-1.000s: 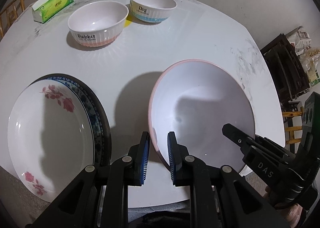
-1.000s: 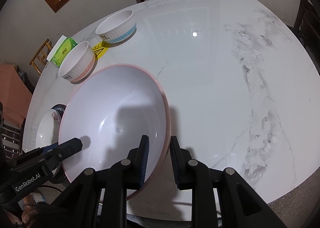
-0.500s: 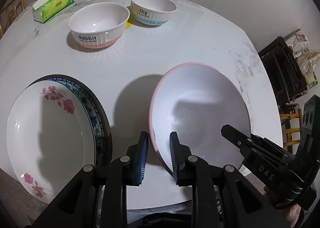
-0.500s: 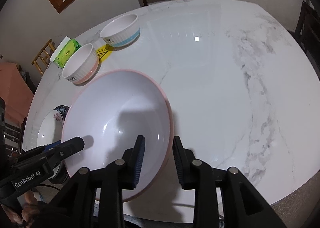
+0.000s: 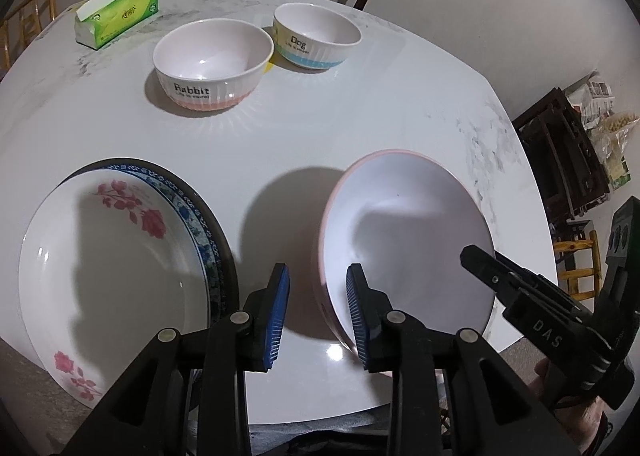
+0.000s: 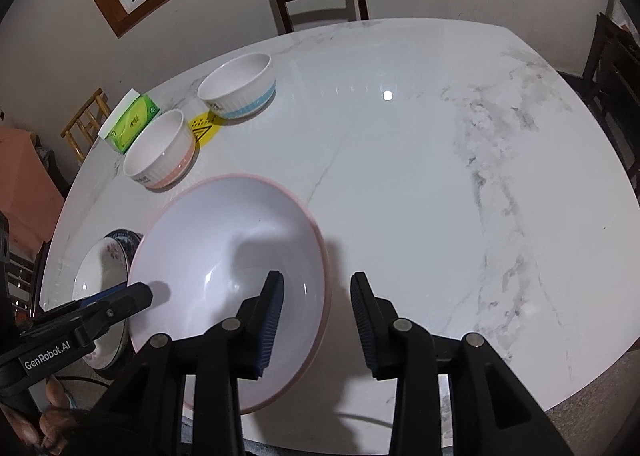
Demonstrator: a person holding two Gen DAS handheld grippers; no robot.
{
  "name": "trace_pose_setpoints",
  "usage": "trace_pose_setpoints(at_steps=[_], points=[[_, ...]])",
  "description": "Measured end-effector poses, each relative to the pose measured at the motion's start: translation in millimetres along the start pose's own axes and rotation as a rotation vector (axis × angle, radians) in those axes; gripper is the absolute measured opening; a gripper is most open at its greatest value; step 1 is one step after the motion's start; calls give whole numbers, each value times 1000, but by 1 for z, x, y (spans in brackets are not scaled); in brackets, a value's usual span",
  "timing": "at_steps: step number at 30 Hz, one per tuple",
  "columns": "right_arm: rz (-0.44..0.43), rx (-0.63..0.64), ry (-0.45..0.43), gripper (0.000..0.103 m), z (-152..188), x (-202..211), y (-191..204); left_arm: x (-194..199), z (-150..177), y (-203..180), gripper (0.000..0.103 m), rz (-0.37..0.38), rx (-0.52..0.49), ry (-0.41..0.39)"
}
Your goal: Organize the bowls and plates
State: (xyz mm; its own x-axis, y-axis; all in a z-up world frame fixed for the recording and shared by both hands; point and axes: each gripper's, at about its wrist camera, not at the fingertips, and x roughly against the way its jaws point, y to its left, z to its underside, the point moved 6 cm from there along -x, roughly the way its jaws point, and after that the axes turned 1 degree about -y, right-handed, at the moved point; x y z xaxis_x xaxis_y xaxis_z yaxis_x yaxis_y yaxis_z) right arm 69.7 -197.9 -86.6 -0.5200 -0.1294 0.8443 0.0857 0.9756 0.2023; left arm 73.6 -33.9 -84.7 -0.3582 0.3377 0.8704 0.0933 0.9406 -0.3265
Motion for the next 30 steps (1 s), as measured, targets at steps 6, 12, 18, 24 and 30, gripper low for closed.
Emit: trace_pose_setpoints(at_steps=[6, 12, 18, 24, 30], points=[[7, 6, -26, 35, -8, 6, 2, 6, -4, 5, 26, 10, 6, -20], [15, 16, -45, 35, -17, 8, 4, 14, -8, 11, 26, 28, 18, -58], [26, 38, -70, 35, -24, 12, 11, 21, -12, 22, 34, 23, 38, -89], [2, 80, -85, 35, -31, 15, 29, 26, -17, 36, 34, 9, 63, -103], [-30, 135, -72, 35, -37, 13, 55, 34, -24, 56, 37, -15, 97, -125]])
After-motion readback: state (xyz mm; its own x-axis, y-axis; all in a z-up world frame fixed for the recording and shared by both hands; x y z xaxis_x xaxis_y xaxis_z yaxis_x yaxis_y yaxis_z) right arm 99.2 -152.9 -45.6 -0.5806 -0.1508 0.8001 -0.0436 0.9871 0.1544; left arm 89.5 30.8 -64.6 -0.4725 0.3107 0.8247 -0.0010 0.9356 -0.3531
